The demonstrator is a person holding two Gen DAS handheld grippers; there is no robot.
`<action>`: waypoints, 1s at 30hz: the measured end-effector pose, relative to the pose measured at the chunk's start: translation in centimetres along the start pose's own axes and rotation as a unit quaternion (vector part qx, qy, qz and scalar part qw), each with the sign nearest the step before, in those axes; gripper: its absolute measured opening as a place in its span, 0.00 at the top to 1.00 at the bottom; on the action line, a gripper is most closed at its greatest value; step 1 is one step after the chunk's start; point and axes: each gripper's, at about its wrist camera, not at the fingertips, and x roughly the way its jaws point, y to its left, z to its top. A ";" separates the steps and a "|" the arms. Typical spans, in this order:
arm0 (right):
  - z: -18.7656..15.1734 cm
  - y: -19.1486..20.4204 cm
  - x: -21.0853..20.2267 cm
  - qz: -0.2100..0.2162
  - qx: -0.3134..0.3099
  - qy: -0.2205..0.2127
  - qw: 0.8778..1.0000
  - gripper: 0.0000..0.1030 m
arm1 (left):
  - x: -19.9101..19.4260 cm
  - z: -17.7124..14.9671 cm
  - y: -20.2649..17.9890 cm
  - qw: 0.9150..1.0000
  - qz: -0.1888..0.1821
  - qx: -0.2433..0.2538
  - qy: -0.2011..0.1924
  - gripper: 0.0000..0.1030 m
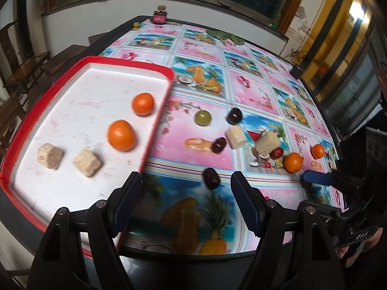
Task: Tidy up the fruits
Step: 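Move both tools back from the tray toward the dates on the tablecloth, then grasp a red date with the right tool while the left tool grasps a dark date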
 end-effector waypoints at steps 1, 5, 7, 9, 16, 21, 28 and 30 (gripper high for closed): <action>-0.1 -0.2 -0.3 -0.003 0.000 0.000 1.000 0.15 | 0.2 -0.1 -0.4 1.000 -0.002 0.003 0.002 0.27; -0.8 -1.1 -1.5 -0.017 -0.003 0.002 1.000 0.15 | 1.2 -0.7 -1.8 1.000 -0.002 0.025 0.014 0.27; -1.3 -1.5 -2.0 -0.029 -0.004 0.002 1.000 0.15 | 1.6 -1.0 -2.3 0.999 0.001 0.038 0.016 0.27; -1.7 -2.2 -2.4 -0.047 -0.006 0.007 0.999 0.18 | 2.3 -1.1 -2.9 0.999 0.004 0.049 0.022 0.33; -2.7 -5.3 -2.0 -0.100 0.011 0.022 0.995 0.41 | 4.0 -1.2 -3.1 0.998 0.002 0.045 0.035 0.50; -2.9 -6.6 -0.8 -0.117 0.023 0.022 0.993 0.54 | 4.6 -1.0 -3.4 0.998 0.001 0.045 0.038 0.59; -2.6 -6.2 0.1 -0.119 0.017 0.023 0.992 0.77 | 5.4 -0.7 -3.6 0.998 0.007 0.044 0.041 0.68; -2.4 -5.7 0.2 -0.118 0.012 0.023 0.993 0.78 | 5.5 -0.8 -3.7 0.998 0.009 0.047 0.040 0.79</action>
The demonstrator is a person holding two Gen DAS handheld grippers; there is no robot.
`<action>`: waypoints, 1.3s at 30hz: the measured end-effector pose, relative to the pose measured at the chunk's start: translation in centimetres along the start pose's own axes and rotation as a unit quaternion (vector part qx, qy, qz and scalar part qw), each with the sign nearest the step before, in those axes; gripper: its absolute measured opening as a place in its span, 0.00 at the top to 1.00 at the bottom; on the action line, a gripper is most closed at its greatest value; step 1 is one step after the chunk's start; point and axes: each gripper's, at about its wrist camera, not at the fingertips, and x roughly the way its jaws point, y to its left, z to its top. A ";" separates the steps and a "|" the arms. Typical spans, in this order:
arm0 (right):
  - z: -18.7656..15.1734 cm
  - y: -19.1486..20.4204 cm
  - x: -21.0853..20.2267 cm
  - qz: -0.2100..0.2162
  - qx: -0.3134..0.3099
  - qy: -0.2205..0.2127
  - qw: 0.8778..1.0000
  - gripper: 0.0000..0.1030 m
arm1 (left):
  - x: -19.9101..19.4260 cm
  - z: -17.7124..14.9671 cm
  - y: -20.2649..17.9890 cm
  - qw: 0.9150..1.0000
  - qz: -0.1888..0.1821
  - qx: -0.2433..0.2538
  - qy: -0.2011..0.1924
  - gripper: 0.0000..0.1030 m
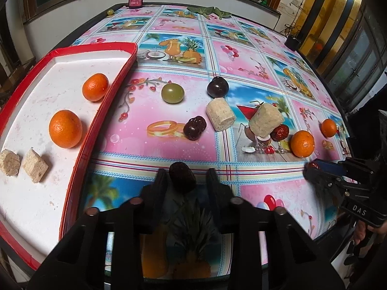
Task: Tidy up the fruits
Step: 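Grasp a red date with the right tool while the left tool grasps a dark date, then carry the red date and dark date over the red-rimmed tray with both tools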
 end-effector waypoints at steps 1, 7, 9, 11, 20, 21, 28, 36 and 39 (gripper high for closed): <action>0.0 0.2 0.0 0.001 -0.003 -0.001 1.000 0.78 | 0.1 0.0 0.0 1.000 -0.001 0.000 0.000 0.83; 0.2 2.4 -0.6 0.028 -0.025 -0.012 0.999 0.79 | -0.3 -0.3 0.4 1.000 -0.006 -0.002 -0.009 0.83; 0.5 3.4 -1.0 0.036 -0.034 -0.018 0.999 0.79 | -0.5 -0.3 0.5 1.000 -0.008 -0.004 -0.011 0.83; 0.8 4.5 -1.3 0.044 -0.046 -0.026 0.998 0.79 | -1.0 -0.2 0.7 1.000 -0.010 -0.008 -0.016 0.83; 2.4 7.5 -1.5 0.072 -0.064 -0.048 0.994 0.79 | -3.1 0.3 2.0 0.999 -0.007 -0.023 -0.045 0.83; 2.6 7.7 -1.5 0.074 -0.064 -0.050 0.994 0.79 | -3.4 0.4 2.3 0.998 -0.006 -0.026 -0.048 0.83; 3.7 9.3 -2.1 0.085 -0.073 -0.067 0.991 0.79 | -4.6 0.7 3.3 0.997 -0.001 -0.038 -0.065 0.83; 4.7 10.7 -2.3 0.092 -0.087 -0.075 0.989 0.79 | -5.6 1.1 4.3 0.996 0.005 -0.047 -0.080 0.83; 5.0 11.1 -2.3 0.094 -0.091 -0.077 0.988 0.79 | -5.8 1.1 4.7 0.995 0.007 -0.049 -0.083 0.83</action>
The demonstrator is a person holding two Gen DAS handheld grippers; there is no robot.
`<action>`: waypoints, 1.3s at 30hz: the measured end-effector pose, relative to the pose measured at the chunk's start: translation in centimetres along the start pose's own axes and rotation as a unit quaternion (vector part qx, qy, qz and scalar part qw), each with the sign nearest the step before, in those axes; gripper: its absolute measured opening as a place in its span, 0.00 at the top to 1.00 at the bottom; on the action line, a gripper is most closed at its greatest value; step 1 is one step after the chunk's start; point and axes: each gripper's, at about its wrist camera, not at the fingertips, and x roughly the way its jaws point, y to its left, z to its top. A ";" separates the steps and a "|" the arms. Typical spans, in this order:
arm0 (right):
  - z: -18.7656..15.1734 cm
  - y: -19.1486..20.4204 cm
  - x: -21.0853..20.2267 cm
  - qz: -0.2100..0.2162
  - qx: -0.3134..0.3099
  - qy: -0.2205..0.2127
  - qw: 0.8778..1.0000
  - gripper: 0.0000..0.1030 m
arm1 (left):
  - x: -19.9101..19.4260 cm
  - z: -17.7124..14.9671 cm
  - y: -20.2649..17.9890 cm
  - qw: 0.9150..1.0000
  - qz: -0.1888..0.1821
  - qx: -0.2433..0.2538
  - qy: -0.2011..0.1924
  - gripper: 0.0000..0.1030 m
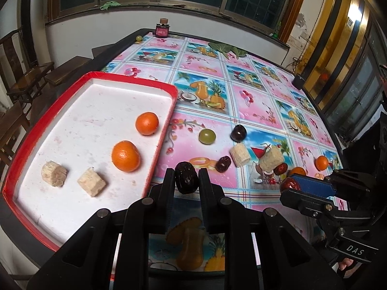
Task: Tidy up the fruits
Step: 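Carry the red date and dark date over the red-rimmed tray with both tools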
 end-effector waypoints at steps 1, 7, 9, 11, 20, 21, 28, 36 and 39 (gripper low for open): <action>0.2 0.2 0.0 0.001 -0.002 -0.001 1.000 0.79 | -0.1 0.1 0.2 1.000 0.001 -0.001 -0.001 0.83; 0.9 1.0 0.4 0.007 -0.012 -0.003 1.000 0.79 | -0.8 0.3 1.3 1.000 0.009 -0.009 -0.010 0.83; 1.1 1.2 0.6 0.009 -0.014 -0.002 1.000 0.79 | -1.0 0.4 1.7 1.000 0.012 -0.012 -0.012 0.83; 1.4 1.4 0.8 0.011 -0.016 -0.002 1.000 0.79 | -1.2 0.5 2.3 1.000 0.016 -0.017 -0.014 0.83; 2.6 2.3 1.6 0.016 -0.027 -0.002 1.000 0.79 | -1.9 0.6 4.4 0.999 0.028 -0.036 -0.023 0.83; 2.7 2.4 1.7 0.016 -0.028 -0.002 0.999 0.79 | -2.0 0.6 4.7 0.999 0.029 -0.039 -0.025 0.83; 3.5 3.2 2.5 0.020 -0.036 0.000 0.999 0.79 | -2.1 0.6 6.0 0.998 0.036 -0.049 -0.027 0.83; 4.5 4.1 3.4 0.024 -0.045 0.002 0.999 0.79 | -2.1 0.5 7.7 0.997 0.043 -0.062 -0.029 0.83; 4.9 4.3 3.8 0.026 -0.049 0.000 0.998 0.79 | -2.2 0.5 8.5 0.996 0.048 -0.068 -0.030 0.83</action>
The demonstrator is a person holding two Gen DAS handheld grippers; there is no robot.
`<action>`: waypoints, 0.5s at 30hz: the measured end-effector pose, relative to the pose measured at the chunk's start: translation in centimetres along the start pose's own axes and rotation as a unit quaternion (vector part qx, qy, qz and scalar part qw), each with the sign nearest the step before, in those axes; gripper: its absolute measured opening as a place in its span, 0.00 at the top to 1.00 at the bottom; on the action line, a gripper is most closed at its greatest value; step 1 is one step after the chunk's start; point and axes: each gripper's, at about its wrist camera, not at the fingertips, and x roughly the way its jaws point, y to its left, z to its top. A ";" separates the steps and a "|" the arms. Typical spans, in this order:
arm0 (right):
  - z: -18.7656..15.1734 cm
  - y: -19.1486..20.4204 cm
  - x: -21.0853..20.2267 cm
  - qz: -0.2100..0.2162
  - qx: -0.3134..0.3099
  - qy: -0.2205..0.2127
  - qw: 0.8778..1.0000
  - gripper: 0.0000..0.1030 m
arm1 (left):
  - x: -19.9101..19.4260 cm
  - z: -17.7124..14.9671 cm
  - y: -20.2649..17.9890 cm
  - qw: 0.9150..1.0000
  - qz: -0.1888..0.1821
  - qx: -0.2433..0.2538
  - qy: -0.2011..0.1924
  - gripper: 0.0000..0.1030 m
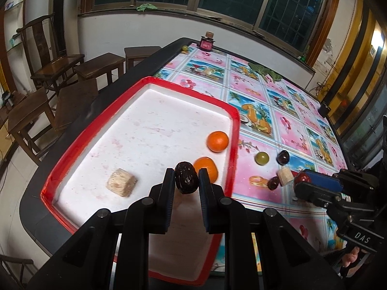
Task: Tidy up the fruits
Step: 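Carry the red date and dark date over the red-rimmed tray with both tools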
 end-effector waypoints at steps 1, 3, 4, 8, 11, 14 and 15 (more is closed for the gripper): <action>0.2 0.0 0.1 0.000 -0.002 -0.001 1.000 0.79 | 0.0 0.1 0.2 1.000 0.002 -0.002 0.000 0.83; 0.6 -0.2 0.4 0.001 -0.001 -0.001 1.000 0.79 | 0.1 0.2 0.7 1.000 0.004 -0.005 0.000 0.83; 0.8 -0.3 0.6 0.002 0.001 -0.001 1.000 0.79 | 0.1 0.2 1.0 1.000 0.006 -0.007 0.000 0.83; 2.1 -0.6 1.5 0.005 0.005 -0.001 1.000 0.79 | 0.5 0.4 2.0 1.000 0.008 -0.019 0.003 0.83; 3.2 -0.6 2.5 0.011 0.006 0.001 1.000 0.79 | 0.7 0.4 2.5 1.000 0.010 -0.024 0.005 0.83; 4.3 -0.3 3.7 0.024 0.003 0.007 1.000 0.79 | 0.7 0.1 2.9 1.000 0.014 -0.025 0.007 0.83; 4.6 -0.2 4.2 0.029 0.002 0.010 1.000 0.79 | 0.7 0.1 3.2 0.999 0.015 -0.029 0.008 0.83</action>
